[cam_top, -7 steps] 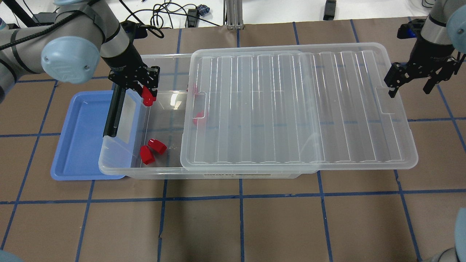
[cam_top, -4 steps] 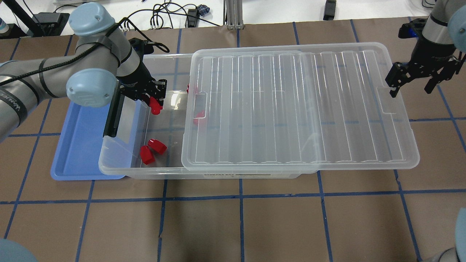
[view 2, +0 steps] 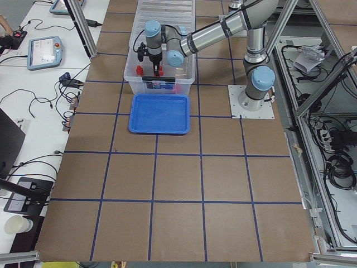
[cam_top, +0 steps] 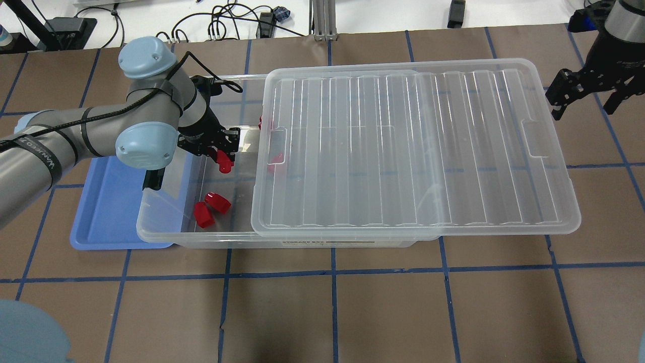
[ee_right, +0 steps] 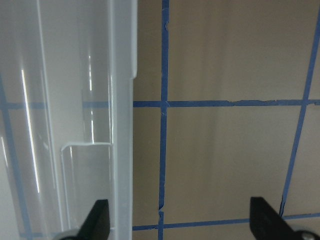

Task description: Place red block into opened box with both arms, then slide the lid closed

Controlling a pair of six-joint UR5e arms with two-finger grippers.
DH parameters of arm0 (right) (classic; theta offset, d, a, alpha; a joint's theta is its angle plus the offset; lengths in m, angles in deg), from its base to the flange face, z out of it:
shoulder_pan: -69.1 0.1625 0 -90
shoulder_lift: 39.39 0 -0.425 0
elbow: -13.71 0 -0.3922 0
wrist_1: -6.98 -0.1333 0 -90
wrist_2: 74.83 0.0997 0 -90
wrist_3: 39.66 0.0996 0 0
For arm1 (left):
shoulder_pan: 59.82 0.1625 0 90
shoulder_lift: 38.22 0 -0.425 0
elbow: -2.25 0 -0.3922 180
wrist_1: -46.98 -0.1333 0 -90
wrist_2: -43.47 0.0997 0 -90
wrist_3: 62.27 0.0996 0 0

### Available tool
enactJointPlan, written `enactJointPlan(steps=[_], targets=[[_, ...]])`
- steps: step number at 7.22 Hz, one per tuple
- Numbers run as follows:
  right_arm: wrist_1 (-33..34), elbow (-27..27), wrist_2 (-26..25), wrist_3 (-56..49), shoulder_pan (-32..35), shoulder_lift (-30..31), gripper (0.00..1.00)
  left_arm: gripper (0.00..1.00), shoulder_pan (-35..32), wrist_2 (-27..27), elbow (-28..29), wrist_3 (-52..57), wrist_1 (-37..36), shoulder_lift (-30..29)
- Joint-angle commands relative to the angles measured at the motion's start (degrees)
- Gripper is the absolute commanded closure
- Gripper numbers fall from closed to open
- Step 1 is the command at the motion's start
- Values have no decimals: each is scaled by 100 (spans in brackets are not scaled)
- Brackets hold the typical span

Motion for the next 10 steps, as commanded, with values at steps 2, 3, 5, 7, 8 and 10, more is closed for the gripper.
enactJointPlan(steps=[2, 3, 5, 7, 8, 10], targets=[[-32, -28, 21, -22, -1, 383, 0, 11, -7, -20, -14, -54, -251, -190], [-49, -64, 21, -31, -1, 384, 0, 0, -25, -38, 47, 7, -165, 2], [-15, -64, -5, -58, -1, 384, 0, 0, -60, -3, 449, 25, 585, 345], [3, -73, -32, -66, -193, 323, 0, 0, -77, -3, 1265, 25, 1912, 591], [12, -160, 3, -49, -429, 287, 0, 0, -95, 6, 1609, 16, 2476, 740], [82, -415, 65, -6, -695, 182, 0, 0, -113, 50, 2329, 16, 3836, 1127]])
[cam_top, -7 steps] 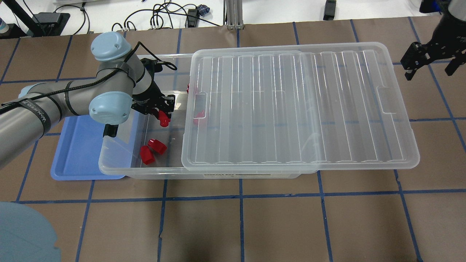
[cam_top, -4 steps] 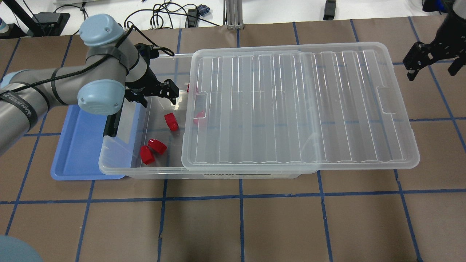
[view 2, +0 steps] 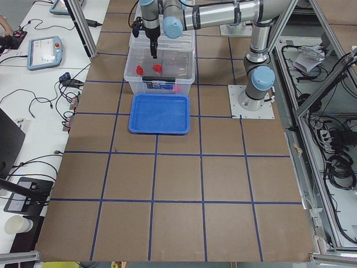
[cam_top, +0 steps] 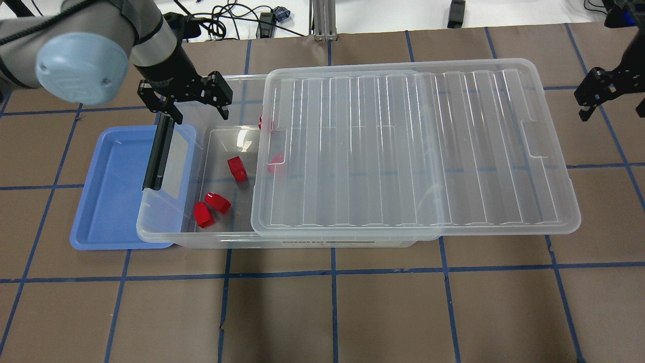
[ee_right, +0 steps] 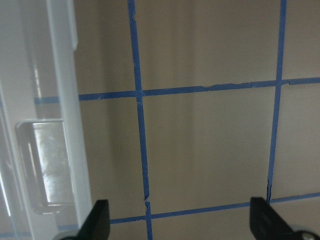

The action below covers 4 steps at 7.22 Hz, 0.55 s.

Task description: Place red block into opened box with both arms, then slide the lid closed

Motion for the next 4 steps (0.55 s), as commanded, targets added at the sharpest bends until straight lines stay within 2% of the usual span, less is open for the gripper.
enactJointPlan(steps=[1, 2, 4], targets=[[17, -155, 85, 64, -157, -69, 0, 0, -8, 176, 629, -1, 1100, 351], [139, -216, 85, 65, -140, -243, 0, 0, -26, 404, 648, -1, 1077, 439], [368, -234, 85, 160, -78, -306, 0, 0, -35, 450, 570, -193, 963, 344]])
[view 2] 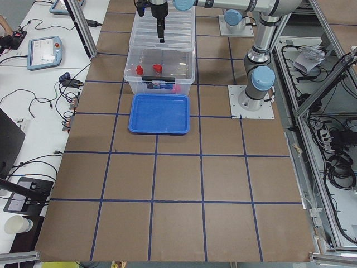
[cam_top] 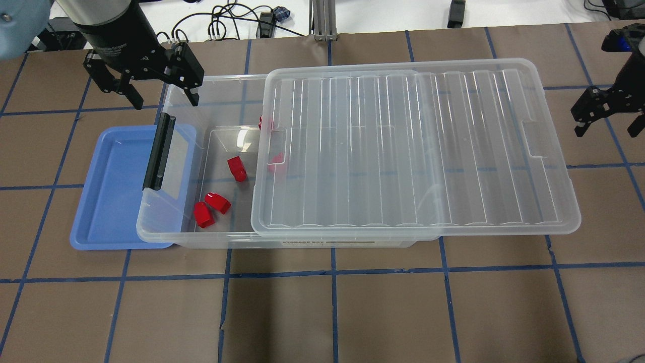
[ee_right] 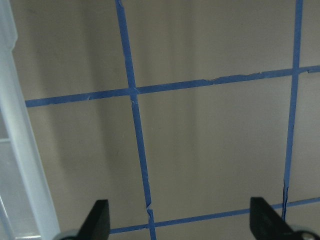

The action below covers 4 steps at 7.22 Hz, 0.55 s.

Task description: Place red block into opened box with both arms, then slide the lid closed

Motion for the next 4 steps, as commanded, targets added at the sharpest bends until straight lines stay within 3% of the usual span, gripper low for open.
enactJointPlan(steps=[1, 4], targets=[[93, -84, 11, 71, 34, -32, 0, 0, -17, 137, 51, -62, -84, 39], [93, -198, 328, 203, 192, -32, 0, 0, -26, 199, -10, -53, -93, 32]])
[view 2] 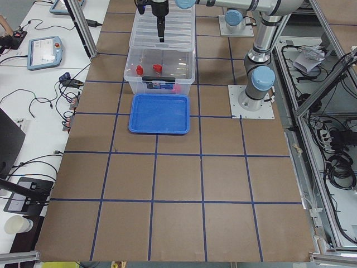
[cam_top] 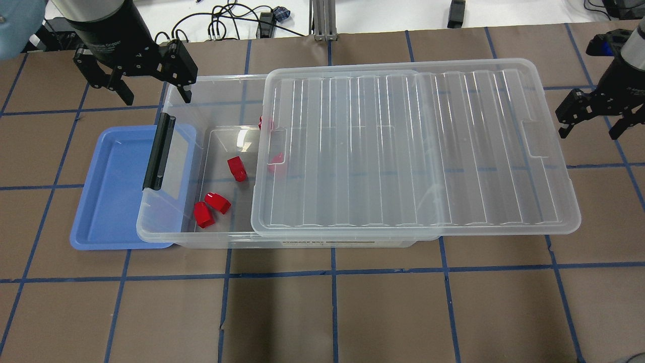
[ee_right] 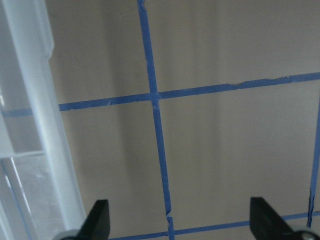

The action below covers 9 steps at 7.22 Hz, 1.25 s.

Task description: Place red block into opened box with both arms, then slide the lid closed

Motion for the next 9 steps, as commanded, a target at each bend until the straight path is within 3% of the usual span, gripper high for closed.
enactJointPlan(steps=[1, 4, 9], targets=[[10, -137, 66, 230, 91, 47, 0, 0, -2, -21, -4, 17, -5, -23], [1, -146, 57, 757, 688, 57, 0, 0, 33, -39, 39, 17, -285, -233], [-17, -155, 268, 1565, 1303, 57, 0, 0, 7, -56, -48, 8, -304, -14]])
